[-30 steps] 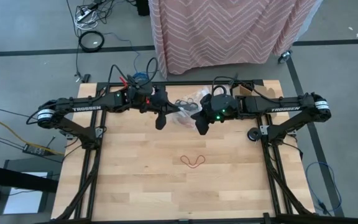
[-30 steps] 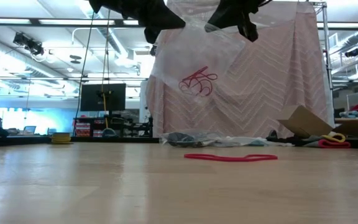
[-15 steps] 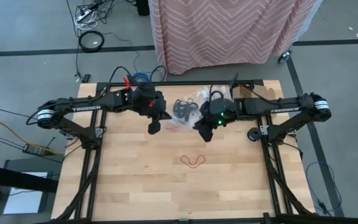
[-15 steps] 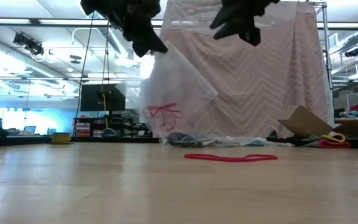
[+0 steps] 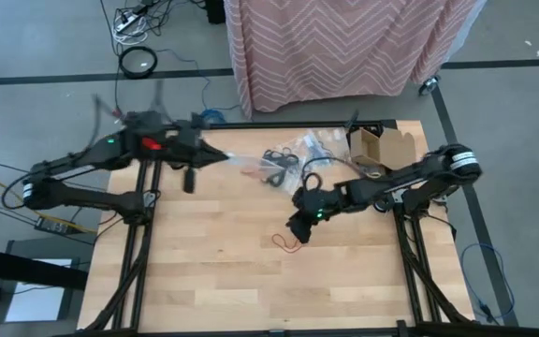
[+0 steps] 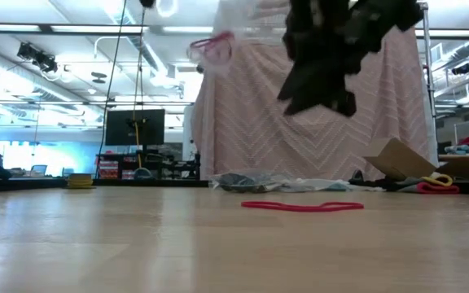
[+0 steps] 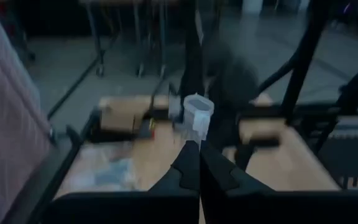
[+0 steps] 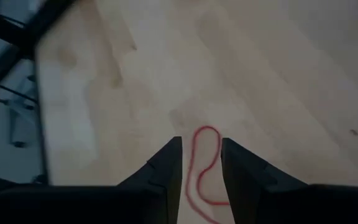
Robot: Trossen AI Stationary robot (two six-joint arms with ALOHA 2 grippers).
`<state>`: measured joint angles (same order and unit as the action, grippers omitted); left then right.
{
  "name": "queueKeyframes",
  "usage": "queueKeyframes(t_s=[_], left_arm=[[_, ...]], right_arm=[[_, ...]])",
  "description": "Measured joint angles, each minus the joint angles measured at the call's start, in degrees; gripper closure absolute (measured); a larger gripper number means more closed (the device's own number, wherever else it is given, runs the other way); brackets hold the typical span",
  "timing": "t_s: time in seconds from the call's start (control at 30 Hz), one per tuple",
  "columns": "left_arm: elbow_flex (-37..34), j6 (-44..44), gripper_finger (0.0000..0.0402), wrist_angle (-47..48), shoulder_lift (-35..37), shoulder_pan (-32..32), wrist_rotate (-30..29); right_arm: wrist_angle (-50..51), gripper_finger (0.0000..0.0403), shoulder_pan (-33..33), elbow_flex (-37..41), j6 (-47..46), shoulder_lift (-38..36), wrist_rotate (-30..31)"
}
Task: Sort rubber bands
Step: Put the red rubber band into the transparent zip bag
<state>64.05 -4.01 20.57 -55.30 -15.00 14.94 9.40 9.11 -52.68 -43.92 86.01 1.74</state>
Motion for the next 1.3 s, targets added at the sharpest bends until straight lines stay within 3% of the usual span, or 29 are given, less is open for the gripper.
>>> queueKeyframes(t_s=[0.27,0.7,0.77,0.93,1.1,1.3], left_arm=[[0.04,3.58,0.0401,-0.45,6.92,0.0,0.18],[0.0,5.85,0.0401,2.25,7.07,0.0,0.33],[0.0,6.01,0.0401,2.24,7.03,0.0,0.33],[0.0,6.2,0.0401,2.34,6.97,0.02,0.25],[0.0,6.2,0.0401,2.32,6.99,0.02,0.07],[-0.19,6.08,0.0401,1.92,6.94,0.04,-0.02]], right_arm=[[-7.35,0.0303,0.65,0.09,-0.5,11.99,-4.7],[-14.51,0.031,2.51,-1.9,-2.5,23.87,-4.61],[-10.67,0.0322,3.32,-3.44,-3.4,24.4,-2.57],[0.14,0.0394,4.65,-7.54,-7.29,26.0,1.59],[0.95,0.0402,4.21,-7.47,-11.34,24.58,3.67],[8.27,0.0403,0.85,-6.69,-8.32,16.24,8.99]])
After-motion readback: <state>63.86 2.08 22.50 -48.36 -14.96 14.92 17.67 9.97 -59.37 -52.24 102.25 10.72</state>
